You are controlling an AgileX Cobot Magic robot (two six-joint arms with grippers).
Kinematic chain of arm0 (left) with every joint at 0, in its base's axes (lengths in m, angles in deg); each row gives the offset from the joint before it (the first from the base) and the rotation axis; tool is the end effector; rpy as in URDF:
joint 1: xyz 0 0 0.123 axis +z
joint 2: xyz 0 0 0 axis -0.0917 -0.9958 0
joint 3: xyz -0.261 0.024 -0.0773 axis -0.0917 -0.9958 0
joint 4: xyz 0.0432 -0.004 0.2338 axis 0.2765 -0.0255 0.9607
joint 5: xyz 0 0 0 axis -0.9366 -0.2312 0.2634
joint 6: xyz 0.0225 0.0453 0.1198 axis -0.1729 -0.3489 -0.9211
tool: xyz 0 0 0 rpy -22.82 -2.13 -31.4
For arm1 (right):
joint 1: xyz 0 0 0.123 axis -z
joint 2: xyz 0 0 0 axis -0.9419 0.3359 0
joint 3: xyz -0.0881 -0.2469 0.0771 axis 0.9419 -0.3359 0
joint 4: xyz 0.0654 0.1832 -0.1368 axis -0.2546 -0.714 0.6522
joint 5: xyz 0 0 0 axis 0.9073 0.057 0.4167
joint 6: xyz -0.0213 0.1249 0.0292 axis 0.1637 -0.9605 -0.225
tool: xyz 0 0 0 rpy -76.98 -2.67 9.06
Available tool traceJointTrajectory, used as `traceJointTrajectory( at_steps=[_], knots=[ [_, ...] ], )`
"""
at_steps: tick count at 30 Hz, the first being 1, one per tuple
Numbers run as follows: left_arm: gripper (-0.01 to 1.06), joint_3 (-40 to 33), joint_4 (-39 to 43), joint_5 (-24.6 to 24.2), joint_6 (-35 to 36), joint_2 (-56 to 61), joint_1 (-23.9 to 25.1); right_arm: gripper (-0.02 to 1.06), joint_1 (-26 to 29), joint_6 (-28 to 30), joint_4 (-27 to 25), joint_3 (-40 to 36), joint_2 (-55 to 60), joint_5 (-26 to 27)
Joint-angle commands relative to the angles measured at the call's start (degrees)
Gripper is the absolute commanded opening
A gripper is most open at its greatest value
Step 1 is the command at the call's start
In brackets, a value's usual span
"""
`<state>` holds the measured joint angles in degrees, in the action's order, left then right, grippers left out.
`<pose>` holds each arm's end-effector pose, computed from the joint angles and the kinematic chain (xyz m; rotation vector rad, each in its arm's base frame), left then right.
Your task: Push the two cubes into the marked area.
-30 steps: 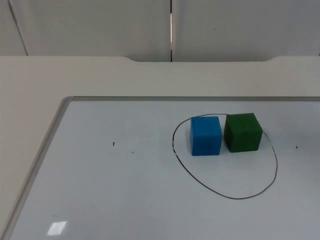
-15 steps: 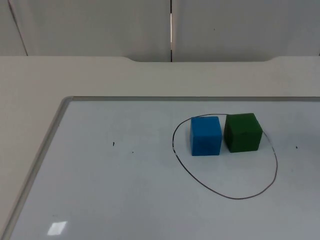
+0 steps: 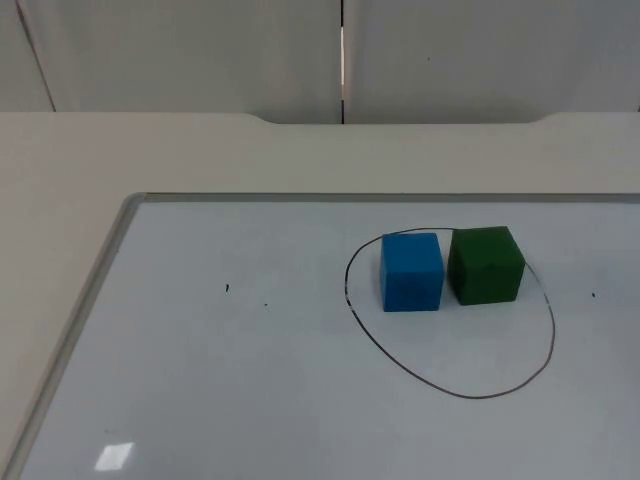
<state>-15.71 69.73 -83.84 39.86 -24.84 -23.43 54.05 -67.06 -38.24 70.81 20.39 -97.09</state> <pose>0.0240 -0.0174 0.2513 0.5526 1.9999 -0.3246 0.1191 0.0419 0.2902 -0.2602 2.0372 0.2687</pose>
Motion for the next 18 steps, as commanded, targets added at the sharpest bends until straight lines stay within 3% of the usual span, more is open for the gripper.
traceJointTrajectory(
  at_steps=[1, 10, 18],
  knots=[
    [0.00, -0.25, -0.16, -0.27, -0.17, 0.28, 0.14, 0.00, -0.22, 0.54, -0.35, -0.27, -3.41, -2.11],
    [0.00, -0.25, -0.16, -0.27, -0.17, 0.28, 0.14, 0.00, -0.22, 0.54, -0.08, -0.39, -14.17, -12.92],
    [0.00, -0.25, -0.16, -0.27, -0.17, 0.28, 0.14, 0.00, -0.22, 3.16, 0.45, -0.39, -20.30, -19.33]
  ],
)
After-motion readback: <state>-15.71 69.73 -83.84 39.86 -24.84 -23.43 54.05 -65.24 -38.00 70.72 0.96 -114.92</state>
